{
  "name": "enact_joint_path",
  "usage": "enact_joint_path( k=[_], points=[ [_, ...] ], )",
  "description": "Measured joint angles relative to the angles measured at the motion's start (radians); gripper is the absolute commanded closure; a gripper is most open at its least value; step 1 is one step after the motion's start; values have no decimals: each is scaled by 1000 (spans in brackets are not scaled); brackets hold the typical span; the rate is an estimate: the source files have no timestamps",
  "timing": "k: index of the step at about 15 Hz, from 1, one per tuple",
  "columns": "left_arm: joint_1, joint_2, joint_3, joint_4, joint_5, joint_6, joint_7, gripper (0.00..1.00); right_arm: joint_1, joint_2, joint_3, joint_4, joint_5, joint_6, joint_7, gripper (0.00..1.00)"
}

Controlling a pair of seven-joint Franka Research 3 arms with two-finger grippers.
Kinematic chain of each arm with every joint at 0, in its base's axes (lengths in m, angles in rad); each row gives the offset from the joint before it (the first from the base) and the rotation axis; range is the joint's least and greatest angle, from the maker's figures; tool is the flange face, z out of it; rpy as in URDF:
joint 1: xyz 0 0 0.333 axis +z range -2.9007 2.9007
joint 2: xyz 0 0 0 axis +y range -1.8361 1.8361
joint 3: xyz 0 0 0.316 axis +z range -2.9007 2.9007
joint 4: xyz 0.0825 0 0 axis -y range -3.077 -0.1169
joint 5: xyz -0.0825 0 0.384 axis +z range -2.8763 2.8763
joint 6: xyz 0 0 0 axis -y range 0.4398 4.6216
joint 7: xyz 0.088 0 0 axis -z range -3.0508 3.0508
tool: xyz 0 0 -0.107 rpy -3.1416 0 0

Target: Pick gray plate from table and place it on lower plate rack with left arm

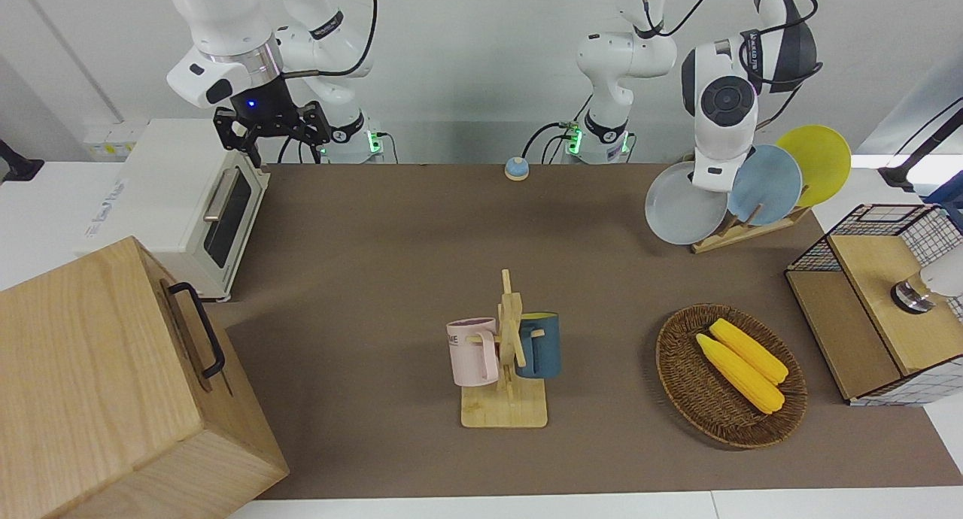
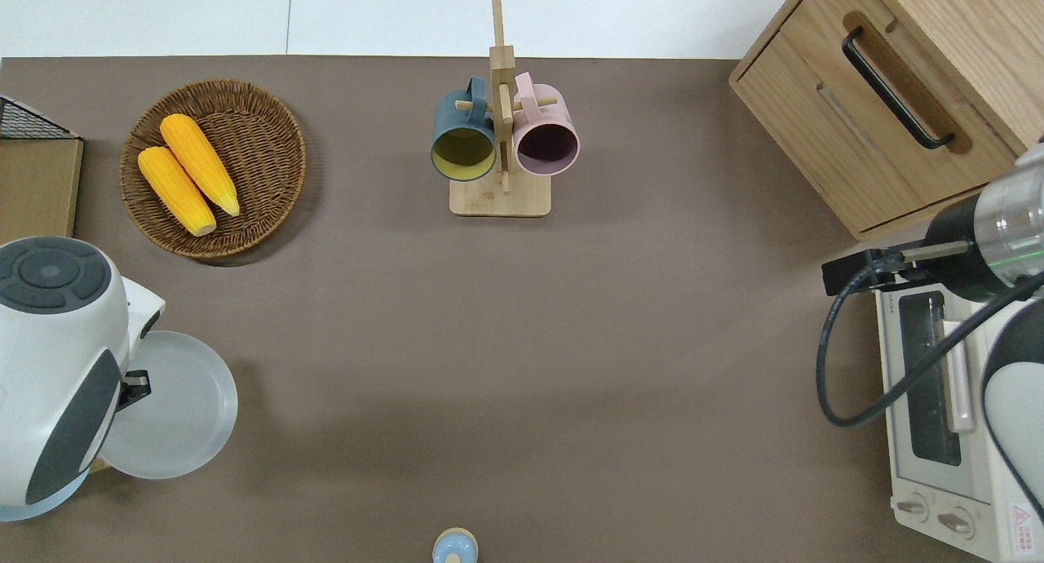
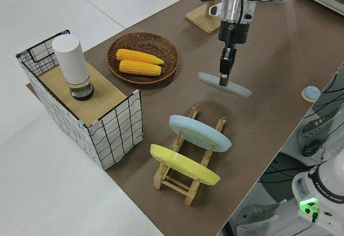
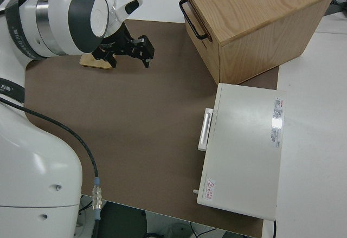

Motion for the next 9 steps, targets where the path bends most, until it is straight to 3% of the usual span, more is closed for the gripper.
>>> enact_joint_path(
  k=[4, 9],
  points=[
    [0, -12, -19, 10, 127, -89, -31, 1000, 0, 0, 0, 0, 0, 0, 0, 17],
    [0, -10, -22, 9, 182, -123, -106, 1000, 0, 0, 0, 0, 0, 0, 0, 17]
  ],
)
